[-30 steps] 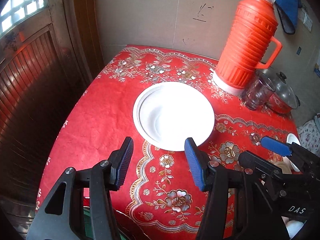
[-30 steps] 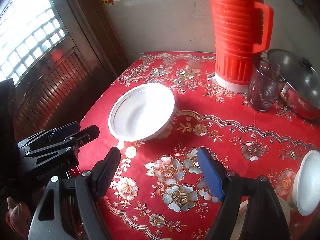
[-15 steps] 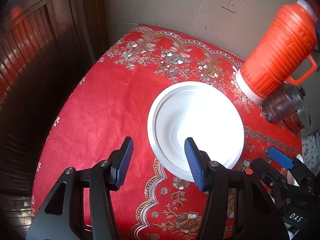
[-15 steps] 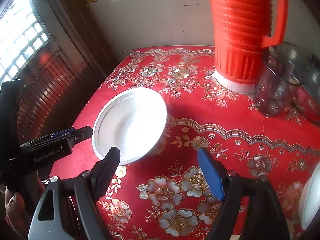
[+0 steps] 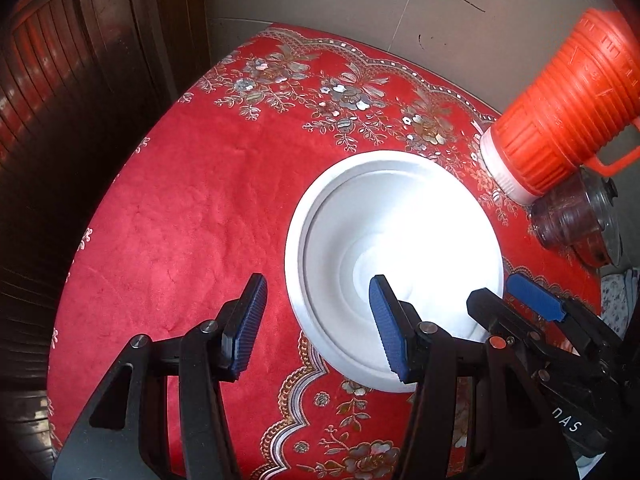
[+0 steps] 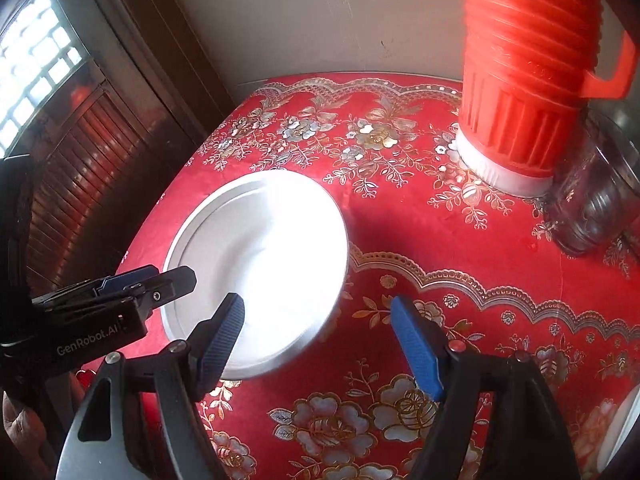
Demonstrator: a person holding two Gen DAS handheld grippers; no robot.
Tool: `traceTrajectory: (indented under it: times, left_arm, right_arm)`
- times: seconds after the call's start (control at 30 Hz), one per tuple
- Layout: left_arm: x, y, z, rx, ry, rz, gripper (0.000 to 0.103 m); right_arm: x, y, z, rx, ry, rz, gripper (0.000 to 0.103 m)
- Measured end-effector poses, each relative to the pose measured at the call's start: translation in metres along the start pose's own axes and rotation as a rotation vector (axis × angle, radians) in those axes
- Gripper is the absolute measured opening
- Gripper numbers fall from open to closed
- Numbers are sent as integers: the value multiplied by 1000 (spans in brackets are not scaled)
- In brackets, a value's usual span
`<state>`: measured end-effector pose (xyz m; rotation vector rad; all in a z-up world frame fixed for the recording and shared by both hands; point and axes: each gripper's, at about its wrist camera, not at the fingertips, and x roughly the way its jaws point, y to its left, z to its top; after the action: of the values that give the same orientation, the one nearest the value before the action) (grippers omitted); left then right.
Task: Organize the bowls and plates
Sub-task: 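Grasp the rim of the large white bowl with both grippers, then lift the white bowl and carry it toward the green basin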
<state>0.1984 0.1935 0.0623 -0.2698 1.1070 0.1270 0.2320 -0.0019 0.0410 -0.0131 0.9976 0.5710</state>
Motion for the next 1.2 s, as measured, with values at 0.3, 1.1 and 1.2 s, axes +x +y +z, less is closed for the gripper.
traceTrajectory:
  times: [0.3, 1.1, 1.2]
  left_arm:
    - [17, -4, -2, 26, 32, 24, 30]
    - [-30, -22, -42, 49, -1, -68, 17]
    - [-41, -26, -53, 61, -10, -80, 17]
  right_arm:
    - [8, 0, -2, -26, 5, -32, 38]
    - [-40, 10, -42, -100, -75, -77, 33]
    - [-54, 9, -52, -99, -92, -78, 34]
